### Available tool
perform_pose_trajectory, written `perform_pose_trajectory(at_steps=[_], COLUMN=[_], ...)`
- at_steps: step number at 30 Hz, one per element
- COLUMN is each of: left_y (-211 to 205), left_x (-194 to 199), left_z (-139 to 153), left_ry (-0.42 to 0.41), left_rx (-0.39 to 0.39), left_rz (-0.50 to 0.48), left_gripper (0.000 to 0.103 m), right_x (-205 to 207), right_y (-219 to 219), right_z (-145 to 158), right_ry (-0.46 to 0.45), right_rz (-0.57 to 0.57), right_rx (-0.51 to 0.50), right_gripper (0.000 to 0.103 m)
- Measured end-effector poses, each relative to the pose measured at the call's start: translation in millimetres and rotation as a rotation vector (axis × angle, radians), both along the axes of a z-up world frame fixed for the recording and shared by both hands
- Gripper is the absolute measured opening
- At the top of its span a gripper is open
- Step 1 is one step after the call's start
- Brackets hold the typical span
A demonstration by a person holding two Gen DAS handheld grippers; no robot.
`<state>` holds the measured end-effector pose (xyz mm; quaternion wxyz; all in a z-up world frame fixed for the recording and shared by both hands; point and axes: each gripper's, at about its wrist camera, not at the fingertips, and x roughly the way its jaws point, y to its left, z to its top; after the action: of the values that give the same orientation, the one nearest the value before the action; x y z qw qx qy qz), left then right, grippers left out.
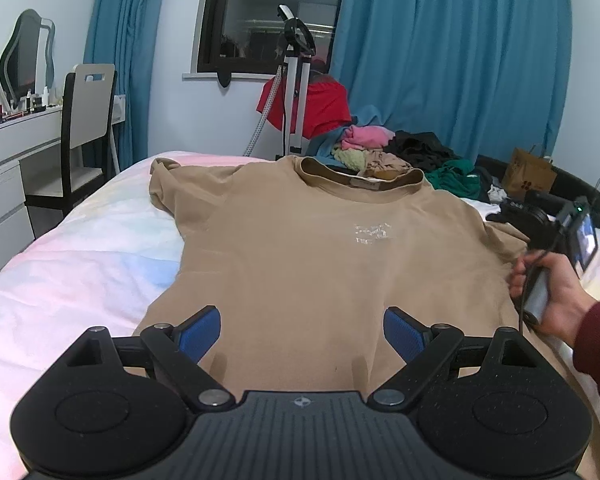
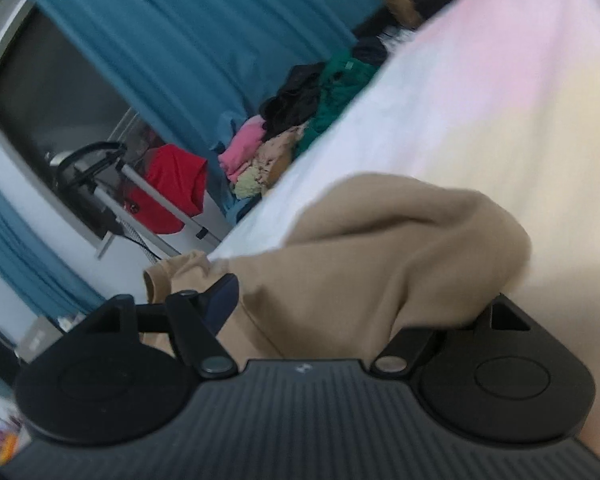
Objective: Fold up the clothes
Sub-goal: 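Move the right tool to the T-shirt side edge and close on it, then fold the held side over onto the shirt body and open the right tool, then move the left tool to the opposite side edge and close on it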
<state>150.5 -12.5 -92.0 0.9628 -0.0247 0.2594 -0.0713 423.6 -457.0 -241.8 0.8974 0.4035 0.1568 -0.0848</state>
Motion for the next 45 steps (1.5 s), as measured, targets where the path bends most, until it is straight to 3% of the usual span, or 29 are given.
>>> perform_pose_trajectory(at_steps=[1, 2, 4, 5, 6, 12, 17, 23, 28, 32, 34, 36, 38, 45], left_y=[-1, -1, -1, 0, 0, 12, 34, 71, 96, 101, 100, 96, 95, 83], left_x=[2, 4, 8, 8, 8, -6, -19, -22, -17, -8, -5, 0, 4, 5], left_z=[-1, -1, -2, -1, 0, 20, 39, 52, 51, 44, 38, 32, 30, 30], left_ry=[-0.002, -0.004, -0.003, -0.007, -0.011, -0.069, -0.113, -0.124, -0.098, -0.074, -0.062, -0.048, -0.040, -0.019], left_rx=[0.008, 0.019, 0.028, 0.037, 0.046, 0.060, 0.033, 0.014, -0.017, -0.021, -0.011, -0.010, -0.013, -0.025], left_rz=[0.002, 0.006, 0.015, 0.020, 0.025, 0.036, 0.075, 0.181, 0.224, 0.225, 0.215, 0.205, 0.201, 0.156], left_gripper=[0.090, 0.090, 0.090, 0.090, 0.090, 0.090, 0.090, 0.093, 0.093, 0.093, 0.093, 0.093, 0.093, 0.093], right_x=[5, 10, 21, 24, 24, 5, -4, 5, 33, 41, 49, 53, 42, -31], right_y=[-2, -3, -3, -3, -1, 28, 81, 193, 282, 323, 328, 325, 316, 289], right_z=[2, 5, 9, 13, 19, 72, 118, 137, 108, 81, 75, 75, 80, 112], right_ry=[-0.005, -0.003, 0.022, 0.037, 0.054, 0.039, 0.024, 0.003, 0.058, 0.076, 0.113, 0.119, 0.071, 0.018], right_rz=[0.005, 0.005, -0.008, -0.018, -0.032, -0.134, -0.144, -0.039, 0.139, 0.250, 0.303, 0.346, 0.376, 0.477], right_rx=[-0.002, -0.005, -0.014, -0.034, -0.072, -0.335, -0.541, -0.695, -0.750, -0.759, -0.737, -0.695, -0.651, -0.562], right_gripper=[0.075, 0.066, 0.042, 0.016, 0.012, 0.011, 0.011, 0.013, 0.013, 0.014, 0.026, 0.063, 0.081, 0.081])
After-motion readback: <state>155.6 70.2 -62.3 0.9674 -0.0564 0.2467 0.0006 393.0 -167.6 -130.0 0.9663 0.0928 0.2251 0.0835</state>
